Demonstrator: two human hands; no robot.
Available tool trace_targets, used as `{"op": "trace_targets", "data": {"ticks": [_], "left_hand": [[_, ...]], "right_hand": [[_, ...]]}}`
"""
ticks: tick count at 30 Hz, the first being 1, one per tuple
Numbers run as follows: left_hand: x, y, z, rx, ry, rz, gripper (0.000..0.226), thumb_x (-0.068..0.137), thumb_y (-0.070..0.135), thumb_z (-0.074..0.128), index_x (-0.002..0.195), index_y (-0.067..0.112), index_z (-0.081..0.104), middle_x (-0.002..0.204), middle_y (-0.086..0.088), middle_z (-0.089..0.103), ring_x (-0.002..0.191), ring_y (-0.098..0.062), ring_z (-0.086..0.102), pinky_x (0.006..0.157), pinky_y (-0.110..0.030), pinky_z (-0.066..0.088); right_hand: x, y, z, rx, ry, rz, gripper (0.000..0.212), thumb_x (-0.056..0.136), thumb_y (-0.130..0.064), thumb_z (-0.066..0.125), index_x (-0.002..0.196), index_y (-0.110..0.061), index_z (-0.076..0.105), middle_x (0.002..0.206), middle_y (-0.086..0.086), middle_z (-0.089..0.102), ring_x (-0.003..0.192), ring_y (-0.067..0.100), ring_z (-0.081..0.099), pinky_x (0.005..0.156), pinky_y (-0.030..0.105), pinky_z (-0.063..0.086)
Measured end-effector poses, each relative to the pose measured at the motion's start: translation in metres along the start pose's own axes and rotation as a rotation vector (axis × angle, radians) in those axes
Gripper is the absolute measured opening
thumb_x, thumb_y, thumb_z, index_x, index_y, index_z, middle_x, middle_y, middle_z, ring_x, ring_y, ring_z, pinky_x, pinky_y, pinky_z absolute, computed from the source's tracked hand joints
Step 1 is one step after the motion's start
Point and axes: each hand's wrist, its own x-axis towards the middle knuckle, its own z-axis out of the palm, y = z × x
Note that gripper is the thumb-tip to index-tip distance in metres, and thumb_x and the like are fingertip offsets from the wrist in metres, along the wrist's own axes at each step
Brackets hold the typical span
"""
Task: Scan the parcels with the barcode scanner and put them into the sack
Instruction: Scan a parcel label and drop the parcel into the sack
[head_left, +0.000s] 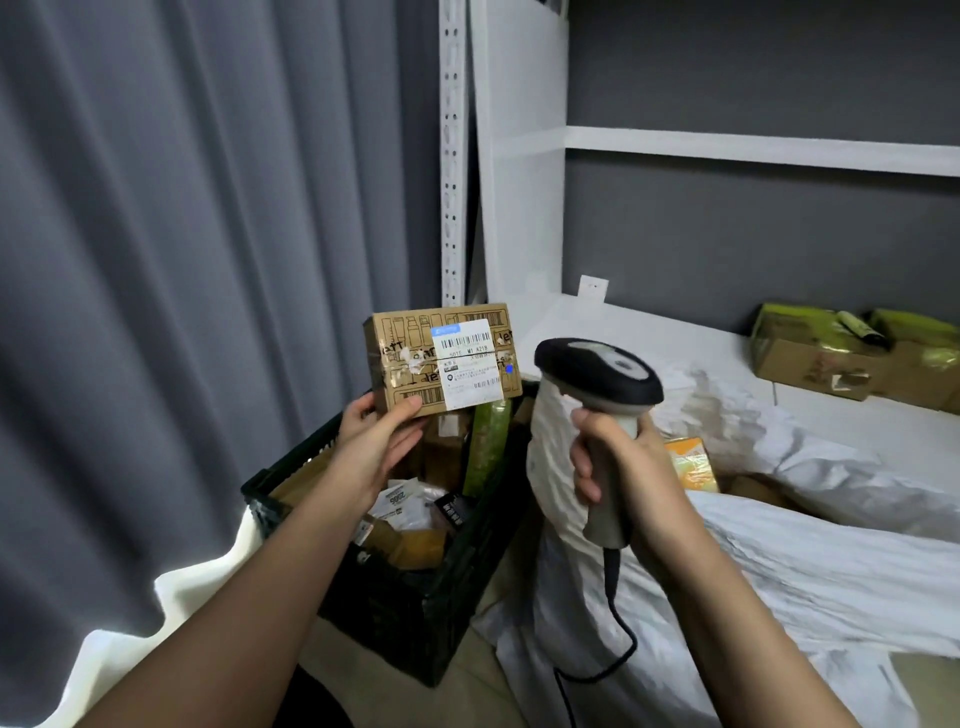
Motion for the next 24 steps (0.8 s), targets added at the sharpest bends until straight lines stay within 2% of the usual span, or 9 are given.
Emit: {"op": "trace_targets", "data": {"ticks": [2,6,9,12,16,18,20,22,24], "left_hand": [[-0.01,0.009,0.022,0.104,-0.012,0.079,0.067,0.076,0.014,0.076,0.132,0.016,0.039,0.117,-0.007,0.065,0.101,-0.018,0.068,0.093,-0.033,0.053],[-0.021,0.011,0.094,0.275,-0.104,0.235,0.063,0.077,0.015,0.079,0.124,0.017,0.036,0.121,-0.006,0.06,0.106,-0.017,0.064,0.097,-0.038,0.051],[-0.017,0.0,0.161,0.508,-0.201,0.299,0.066,0.068,0.022,0.086,0.116,0.018,0.04,0.109,-0.004,0.063,0.102,-0.022,0.065,0.097,-0.045,0.05],[-0.015,-0.023,0.221,0.795,-0.291,0.249,0.069,0.054,0.046,0.083,0.107,0.025,0.043,0.106,-0.004,0.067,0.096,-0.025,0.067,0.09,-0.044,0.053],[-0.017,-0.058,0.275,1.085,-0.428,0.146,0.037,0.073,0.038,0.079,0.087,0.018,0.051,0.088,-0.005,0.067,0.078,-0.023,0.069,0.073,-0.034,0.058],[-0.014,-0.07,0.287,1.142,-0.496,0.031,0.035,0.079,0.036,0.074,0.094,0.008,0.059,0.079,-0.007,0.066,0.061,-0.022,0.066,0.062,-0.031,0.058],[-0.01,-0.082,0.291,1.203,-0.575,-0.151,0.046,0.085,0.044,0.066,0.107,0.005,0.058,0.082,-0.011,0.068,0.054,-0.02,0.066,0.058,-0.029,0.057],[-0.009,-0.09,0.289,1.353,-0.621,-0.26,0.046,0.092,0.051,0.052,0.108,0.008,0.055,0.092,-0.013,0.065,0.061,-0.022,0.066,0.059,-0.028,0.056],[-0.007,-0.09,0.289,1.643,-0.593,-0.078,0.048,0.098,0.049,0.039,0.118,0.008,0.053,0.111,-0.015,0.059,0.083,-0.03,0.065,0.075,-0.034,0.053]], "right_hand": [[0.002,-0.022,-0.022,0.016,0.039,-0.012,0.013,0.095,-0.012,0.054,0.098,-0.01,0.042,0.055,0.009,0.044,0.035,0.015,0.033,0.039,0.024,0.031],[-0.002,-0.061,-0.081,0.05,0.148,0.005,0.02,0.095,-0.021,0.052,0.107,-0.015,0.037,0.063,0.006,0.048,0.038,0.015,0.039,0.04,0.023,0.035],[-0.009,-0.076,-0.117,0.07,0.22,0.016,0.023,0.095,-0.026,0.053,0.107,-0.016,0.037,0.064,0.004,0.049,0.04,0.015,0.04,0.043,0.023,0.035],[-0.017,-0.081,-0.142,0.1,0.274,0.042,0.024,0.095,-0.027,0.055,0.109,-0.017,0.038,0.064,0.004,0.049,0.039,0.015,0.041,0.042,0.022,0.036],[-0.025,-0.082,-0.166,0.089,0.341,0.034,0.023,0.095,-0.023,0.055,0.11,-0.016,0.039,0.059,0.005,0.05,0.037,0.015,0.041,0.038,0.021,0.036],[-0.029,-0.082,-0.175,0.073,0.356,0.03,0.023,0.095,-0.023,0.055,0.109,-0.015,0.038,0.059,0.004,0.051,0.038,0.015,0.041,0.039,0.021,0.036],[-0.032,-0.081,-0.183,0.062,0.366,0.032,0.023,0.095,-0.023,0.056,0.107,-0.015,0.038,0.058,0.003,0.051,0.039,0.015,0.041,0.04,0.021,0.035],[-0.034,-0.081,-0.187,0.065,0.365,0.032,0.022,0.095,-0.023,0.055,0.106,-0.014,0.038,0.057,0.002,0.051,0.04,0.015,0.041,0.041,0.021,0.035],[-0.034,-0.081,-0.189,0.068,0.361,0.036,0.021,0.095,-0.023,0.055,0.105,-0.014,0.039,0.057,0.002,0.051,0.041,0.016,0.041,0.041,0.02,0.035]]}}
